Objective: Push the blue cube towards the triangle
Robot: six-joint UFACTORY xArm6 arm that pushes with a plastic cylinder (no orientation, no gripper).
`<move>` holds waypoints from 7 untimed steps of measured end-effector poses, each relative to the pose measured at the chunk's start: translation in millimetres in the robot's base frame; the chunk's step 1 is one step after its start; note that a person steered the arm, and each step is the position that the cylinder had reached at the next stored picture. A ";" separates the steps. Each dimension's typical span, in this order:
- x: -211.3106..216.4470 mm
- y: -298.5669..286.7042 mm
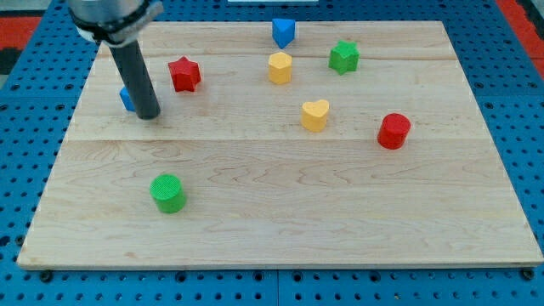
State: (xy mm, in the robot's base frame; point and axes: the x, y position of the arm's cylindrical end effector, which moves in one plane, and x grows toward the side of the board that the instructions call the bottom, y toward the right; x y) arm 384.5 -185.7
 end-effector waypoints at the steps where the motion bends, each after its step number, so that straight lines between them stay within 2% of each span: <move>1: -34.6 -16.4; 2: -22.4 -34.1; 3: -53.6 -59.1; 5: -111.1 -37.2; 6: -125.5 -25.2; 7: -144.0 -44.1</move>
State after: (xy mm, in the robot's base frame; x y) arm 240.4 -229.9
